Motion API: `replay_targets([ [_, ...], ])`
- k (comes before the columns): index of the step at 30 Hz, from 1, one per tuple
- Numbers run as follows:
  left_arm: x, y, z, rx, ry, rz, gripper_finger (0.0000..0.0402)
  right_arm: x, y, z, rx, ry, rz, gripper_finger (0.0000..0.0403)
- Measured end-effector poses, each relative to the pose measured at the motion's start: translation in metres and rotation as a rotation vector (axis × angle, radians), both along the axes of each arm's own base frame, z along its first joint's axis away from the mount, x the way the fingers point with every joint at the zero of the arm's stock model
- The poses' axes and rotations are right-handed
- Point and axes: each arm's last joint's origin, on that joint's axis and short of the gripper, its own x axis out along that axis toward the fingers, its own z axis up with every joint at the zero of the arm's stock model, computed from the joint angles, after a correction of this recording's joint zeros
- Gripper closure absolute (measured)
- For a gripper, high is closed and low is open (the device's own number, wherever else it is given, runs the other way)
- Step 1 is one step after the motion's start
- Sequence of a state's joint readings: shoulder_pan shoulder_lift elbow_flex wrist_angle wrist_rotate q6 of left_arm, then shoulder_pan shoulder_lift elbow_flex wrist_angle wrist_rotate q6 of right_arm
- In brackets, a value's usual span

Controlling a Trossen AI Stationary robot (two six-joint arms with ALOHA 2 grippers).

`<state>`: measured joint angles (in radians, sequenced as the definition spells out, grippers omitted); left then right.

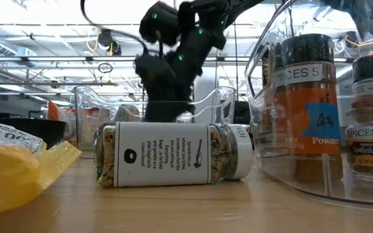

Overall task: Pick & Place Food Item
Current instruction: Put the blue and white patterned spoon into the middle transparent bin, then put the black spoon into the middle transparent bin

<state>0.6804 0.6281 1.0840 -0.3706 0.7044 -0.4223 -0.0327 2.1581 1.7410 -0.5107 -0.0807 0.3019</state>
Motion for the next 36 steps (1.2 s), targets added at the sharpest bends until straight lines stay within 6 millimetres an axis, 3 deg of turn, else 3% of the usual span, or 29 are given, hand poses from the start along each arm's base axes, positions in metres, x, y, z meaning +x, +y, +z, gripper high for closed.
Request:
replay_targets([
  [8,0.000,0.000,0.000,-0.026,0.001,-0.001,0.0172,-0.007,-0.013,0.060,-0.015,-0.214,-0.024,0.0230],
  [18,0.005,0.004,-0.001,-0.093,0.013,-0.008,0.0172,-0.011,-0.016,0.132,-0.036,-0.618,-0.032,0.0237],
  [28,0.020,0.015,-0.006,-0.223,0.059,-0.016,0.0172,-0.005,-0.015,0.166,0.093,-0.957,-0.111,0.0237],
  [36,0.017,0.001,-0.002,-0.057,0.029,-0.100,0.0172,-0.019,-0.010,0.193,0.071,-1.050,0.061,0.0238],
])
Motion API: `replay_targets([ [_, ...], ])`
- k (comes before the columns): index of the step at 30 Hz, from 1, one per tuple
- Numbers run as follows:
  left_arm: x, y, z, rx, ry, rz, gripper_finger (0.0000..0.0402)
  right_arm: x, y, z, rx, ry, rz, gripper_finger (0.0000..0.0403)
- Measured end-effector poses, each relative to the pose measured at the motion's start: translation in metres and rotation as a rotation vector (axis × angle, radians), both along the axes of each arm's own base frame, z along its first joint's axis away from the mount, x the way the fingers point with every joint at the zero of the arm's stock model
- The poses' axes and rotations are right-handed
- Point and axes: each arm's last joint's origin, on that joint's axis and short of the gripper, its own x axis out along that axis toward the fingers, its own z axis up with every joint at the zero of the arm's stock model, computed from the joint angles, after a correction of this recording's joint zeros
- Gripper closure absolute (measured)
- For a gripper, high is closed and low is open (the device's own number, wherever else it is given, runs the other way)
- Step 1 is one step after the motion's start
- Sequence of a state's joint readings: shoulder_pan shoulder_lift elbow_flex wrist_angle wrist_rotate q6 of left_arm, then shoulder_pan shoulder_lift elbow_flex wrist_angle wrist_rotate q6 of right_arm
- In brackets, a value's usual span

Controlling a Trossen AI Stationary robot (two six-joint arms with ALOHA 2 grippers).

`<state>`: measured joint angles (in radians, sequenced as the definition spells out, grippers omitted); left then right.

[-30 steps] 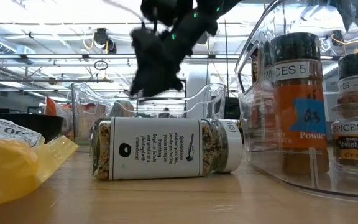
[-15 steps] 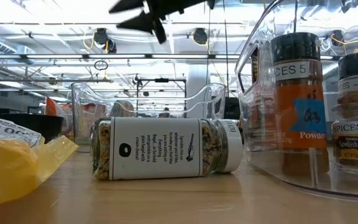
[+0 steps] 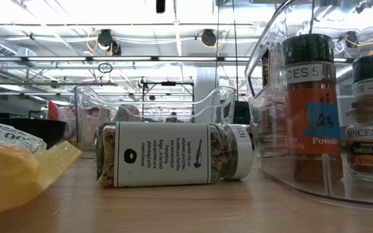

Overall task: Pick & Place Food Item
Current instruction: Put the black spoon into the middle transparent bin

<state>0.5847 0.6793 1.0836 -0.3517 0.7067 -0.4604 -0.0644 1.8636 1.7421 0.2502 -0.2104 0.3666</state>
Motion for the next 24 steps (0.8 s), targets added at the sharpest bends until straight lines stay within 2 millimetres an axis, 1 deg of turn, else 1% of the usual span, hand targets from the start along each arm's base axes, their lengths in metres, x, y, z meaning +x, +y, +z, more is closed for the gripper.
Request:
replay_targets([
  [2,-0.004,-0.005,-0.001,0.008,0.006,-0.017,0.0172,-0.008,0.004,0.008,-0.014,0.028,0.012,0.0240],
  [4,-0.008,-0.010,-0.003,-0.005,0.027,-0.033,0.0172,-0.017,0.009,0.011,-0.041,0.083,0.020,0.0242],
  [8,-0.019,-0.019,-0.013,-0.051,0.107,-0.025,0.0172,-0.036,0.022,0.020,-0.109,0.169,0.052,0.0243],
  [11,-0.029,-0.027,-0.021,-0.084,0.178,-0.022,0.0172,-0.047,0.030,0.024,-0.117,0.231,0.062,0.0243],
  [15,-0.038,-0.034,-0.033,-0.135,0.288,-0.015,0.0172,-0.055,0.041,0.017,-0.154,0.348,0.021,0.0243],
  [19,-0.040,-0.037,-0.042,-0.167,0.388,-0.014,0.0172,-0.059,0.048,0.011,-0.209,0.422,-0.027,0.0243],
  [21,-0.037,-0.037,-0.043,-0.165,0.415,-0.015,0.0172,-0.059,0.050,0.007,-0.225,0.444,-0.040,0.0243],
  [24,-0.026,-0.036,-0.045,-0.146,0.456,-0.016,0.0172,-0.058,0.050,-0.004,-0.235,0.460,-0.040,0.0243],
])
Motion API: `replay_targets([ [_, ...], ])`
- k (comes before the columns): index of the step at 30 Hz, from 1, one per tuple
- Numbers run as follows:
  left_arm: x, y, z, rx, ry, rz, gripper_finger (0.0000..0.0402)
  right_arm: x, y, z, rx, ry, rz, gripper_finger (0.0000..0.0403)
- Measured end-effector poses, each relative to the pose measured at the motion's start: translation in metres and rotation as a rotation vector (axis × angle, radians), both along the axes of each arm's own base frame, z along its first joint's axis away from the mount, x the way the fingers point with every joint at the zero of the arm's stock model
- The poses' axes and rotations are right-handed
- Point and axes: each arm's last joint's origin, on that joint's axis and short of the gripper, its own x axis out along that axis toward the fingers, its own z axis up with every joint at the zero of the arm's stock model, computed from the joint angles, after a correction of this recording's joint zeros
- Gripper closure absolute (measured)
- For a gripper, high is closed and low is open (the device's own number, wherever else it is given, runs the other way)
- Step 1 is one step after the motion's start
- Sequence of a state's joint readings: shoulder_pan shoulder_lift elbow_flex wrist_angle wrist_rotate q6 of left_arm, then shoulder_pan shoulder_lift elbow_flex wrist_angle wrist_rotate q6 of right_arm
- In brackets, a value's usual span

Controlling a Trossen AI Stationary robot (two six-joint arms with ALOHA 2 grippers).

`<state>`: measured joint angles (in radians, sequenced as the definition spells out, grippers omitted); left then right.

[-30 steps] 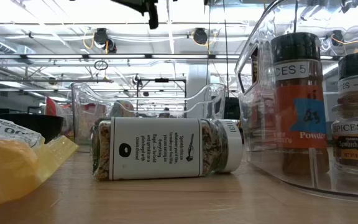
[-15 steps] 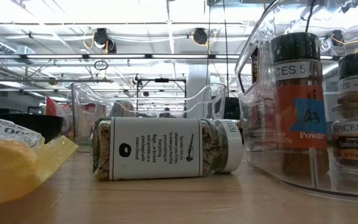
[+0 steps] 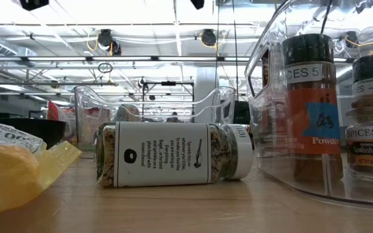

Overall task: Pick & Place Food Item
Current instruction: Put the black spoon into the middle transparent bin

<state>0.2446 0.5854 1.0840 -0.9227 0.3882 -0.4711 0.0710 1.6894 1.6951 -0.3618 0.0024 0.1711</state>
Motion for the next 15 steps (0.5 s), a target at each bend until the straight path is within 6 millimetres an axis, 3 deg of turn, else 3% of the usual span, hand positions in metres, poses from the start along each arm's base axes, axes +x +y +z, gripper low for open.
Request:
replay_targets([
  [10,0.056,-0.013,-0.007,0.157,0.074,-0.116,0.0172,0.002,-0.004,-0.033,0.049,0.056,-0.038,0.0243],
  [15,0.067,-0.031,-0.018,0.220,0.173,-0.195,0.0172,0.003,-0.004,-0.035,0.075,0.048,-0.048,0.0243],
])
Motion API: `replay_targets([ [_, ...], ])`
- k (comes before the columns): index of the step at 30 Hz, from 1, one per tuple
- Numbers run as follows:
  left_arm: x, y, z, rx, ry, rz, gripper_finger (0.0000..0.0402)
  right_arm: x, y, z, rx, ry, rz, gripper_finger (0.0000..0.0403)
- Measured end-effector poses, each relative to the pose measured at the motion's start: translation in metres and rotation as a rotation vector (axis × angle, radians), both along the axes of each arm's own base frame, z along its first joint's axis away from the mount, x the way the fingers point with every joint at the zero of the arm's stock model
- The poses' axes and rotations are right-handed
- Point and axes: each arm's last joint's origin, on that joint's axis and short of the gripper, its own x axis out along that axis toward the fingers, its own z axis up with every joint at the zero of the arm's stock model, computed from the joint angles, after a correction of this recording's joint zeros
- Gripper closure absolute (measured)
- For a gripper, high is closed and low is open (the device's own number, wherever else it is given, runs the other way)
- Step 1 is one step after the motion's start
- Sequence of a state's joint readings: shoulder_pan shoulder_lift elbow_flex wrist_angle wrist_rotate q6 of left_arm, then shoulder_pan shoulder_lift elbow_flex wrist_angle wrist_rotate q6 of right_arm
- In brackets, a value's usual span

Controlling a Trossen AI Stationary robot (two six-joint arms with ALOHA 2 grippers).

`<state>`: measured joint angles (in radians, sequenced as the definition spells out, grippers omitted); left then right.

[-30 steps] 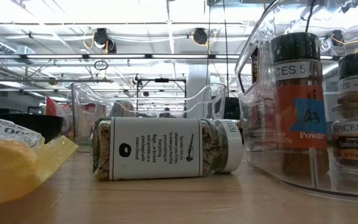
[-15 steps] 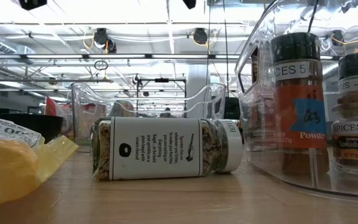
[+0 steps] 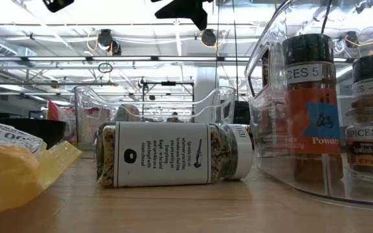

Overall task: Pick & Place Food Item
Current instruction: Put the black spoon into the middle transparent bin

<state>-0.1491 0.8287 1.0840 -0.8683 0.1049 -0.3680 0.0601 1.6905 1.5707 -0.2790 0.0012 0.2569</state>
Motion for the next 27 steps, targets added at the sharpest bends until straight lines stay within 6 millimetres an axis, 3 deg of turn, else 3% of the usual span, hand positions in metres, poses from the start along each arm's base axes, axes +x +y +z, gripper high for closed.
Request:
replay_targets([
  [6,0.001,-0.030,-0.018,0.038,0.199,-0.085,0.0172,0.001,0.000,0.002,0.002,-0.023,0.000,0.0243],
  [12,-0.004,-0.074,-0.038,0.073,0.399,-0.190,0.0172,0.003,0.000,0.006,0.025,-0.067,-0.008,0.0243],
  [20,-0.016,-0.135,-0.067,0.262,0.489,-0.293,0.0172,0.006,0.001,0.015,0.038,-0.162,-0.009,0.0243],
  [27,-0.026,-0.171,-0.093,0.360,0.574,-0.353,0.0172,0.006,0.014,0.018,0.069,-0.200,0.014,0.0243],
])
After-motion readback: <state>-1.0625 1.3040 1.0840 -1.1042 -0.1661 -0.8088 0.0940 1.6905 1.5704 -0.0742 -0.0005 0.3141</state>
